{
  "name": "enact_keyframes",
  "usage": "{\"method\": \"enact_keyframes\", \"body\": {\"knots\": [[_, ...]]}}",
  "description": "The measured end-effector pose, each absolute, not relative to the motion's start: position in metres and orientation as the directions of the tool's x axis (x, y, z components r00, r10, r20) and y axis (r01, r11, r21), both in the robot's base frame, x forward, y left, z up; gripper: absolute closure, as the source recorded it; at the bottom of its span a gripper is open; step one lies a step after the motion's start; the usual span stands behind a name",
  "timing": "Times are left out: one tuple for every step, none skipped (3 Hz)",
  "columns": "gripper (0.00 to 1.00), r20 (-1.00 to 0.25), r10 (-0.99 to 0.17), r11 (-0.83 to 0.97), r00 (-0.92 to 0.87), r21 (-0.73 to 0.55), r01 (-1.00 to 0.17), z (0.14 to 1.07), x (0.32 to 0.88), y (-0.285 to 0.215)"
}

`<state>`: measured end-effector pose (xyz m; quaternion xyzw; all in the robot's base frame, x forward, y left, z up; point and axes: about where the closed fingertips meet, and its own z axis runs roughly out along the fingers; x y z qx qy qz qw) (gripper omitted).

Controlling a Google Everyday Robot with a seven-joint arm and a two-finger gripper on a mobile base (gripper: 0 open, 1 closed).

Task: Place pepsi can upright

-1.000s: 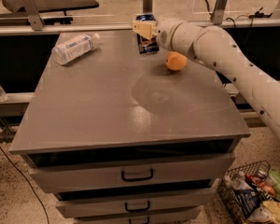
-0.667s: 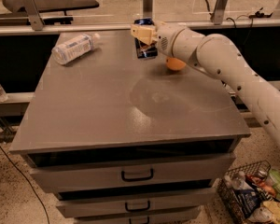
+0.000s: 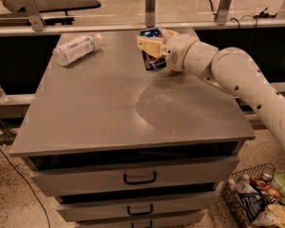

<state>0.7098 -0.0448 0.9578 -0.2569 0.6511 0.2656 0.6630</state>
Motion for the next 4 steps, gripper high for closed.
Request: {"method": "enact_keyframes", "body": {"knots": [[1.00,-0.999,-0.004,0.718,0.035,-0.027,-0.695,0.948,0.692,-0.053],[1.00,-0.998,0.007,0.706,0.065,-0.041,-0.707,0.936,0.677,-0.055],[0.86,-0.996,0.012,0.676,0.088,-0.057,-0.735,0.923,0.664,-0.055],[0.62,-0.995,0.005,0.653,0.102,-0.074,-0.754,0.912,0.652,-0.059]]}}
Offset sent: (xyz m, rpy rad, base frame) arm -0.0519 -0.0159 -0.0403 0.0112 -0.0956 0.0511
